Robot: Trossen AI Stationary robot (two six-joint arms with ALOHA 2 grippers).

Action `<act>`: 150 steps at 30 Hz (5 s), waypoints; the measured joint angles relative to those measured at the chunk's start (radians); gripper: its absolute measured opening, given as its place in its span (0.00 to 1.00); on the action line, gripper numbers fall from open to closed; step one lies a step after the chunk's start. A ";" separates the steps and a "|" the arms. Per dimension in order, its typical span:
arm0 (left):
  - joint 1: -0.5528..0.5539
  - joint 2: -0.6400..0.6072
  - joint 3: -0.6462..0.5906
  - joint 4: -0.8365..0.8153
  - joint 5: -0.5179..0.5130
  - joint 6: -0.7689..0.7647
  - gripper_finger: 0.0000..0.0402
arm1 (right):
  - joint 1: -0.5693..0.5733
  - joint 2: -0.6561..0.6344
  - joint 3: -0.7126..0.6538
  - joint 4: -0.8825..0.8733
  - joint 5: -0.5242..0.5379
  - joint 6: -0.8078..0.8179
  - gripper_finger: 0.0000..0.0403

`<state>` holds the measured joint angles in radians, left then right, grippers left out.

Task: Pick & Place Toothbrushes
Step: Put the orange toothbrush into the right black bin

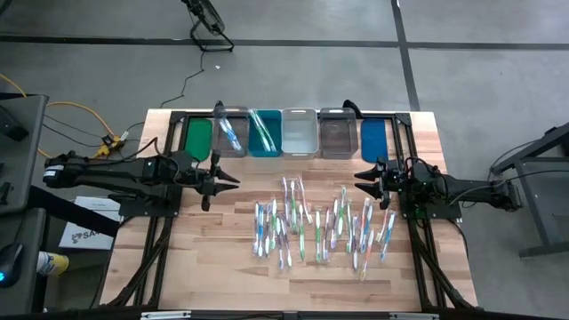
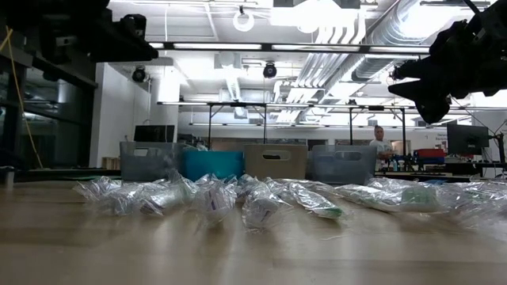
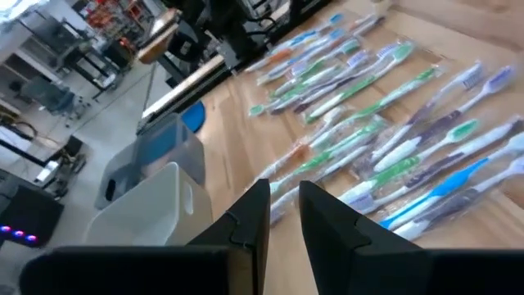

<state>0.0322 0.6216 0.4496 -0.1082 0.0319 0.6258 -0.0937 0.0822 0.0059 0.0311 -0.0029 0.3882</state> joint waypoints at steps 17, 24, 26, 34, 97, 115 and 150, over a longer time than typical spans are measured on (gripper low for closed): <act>0.000 -0.198 -0.242 0.235 -0.119 -0.159 0.16 | 0.000 0.000 0.000 0.000 0.000 0.000 0.44; 0.000 -0.365 -0.322 0.257 -0.120 -0.152 0.16 | 0.000 0.000 0.000 0.000 0.000 0.000 0.44; 0.000 -0.413 -0.335 0.243 -0.121 -0.152 0.16 | 0.000 0.000 0.000 0.000 0.000 0.000 0.44; 0.000 -0.564 -0.348 0.084 -0.139 -0.188 0.16 | 0.000 0.000 0.000 0.000 0.000 0.000 0.44; 0.000 -0.615 -0.345 -0.125 -0.130 -0.211 0.16 | 0.000 0.000 0.000 0.003 0.000 0.290 0.44; 0.000 -0.615 -0.346 -0.126 -0.130 -0.211 0.16 | 0.002 0.178 0.357 -0.525 0.136 0.560 0.44; 0.000 -0.615 -0.346 -0.126 -0.129 -0.212 0.16 | 0.169 1.083 0.762 -1.257 -0.099 1.550 0.44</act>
<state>0.0323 0.0067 0.1036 -0.2340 -0.0974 0.4141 0.0750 1.1656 0.7684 -1.2256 -0.1017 1.9378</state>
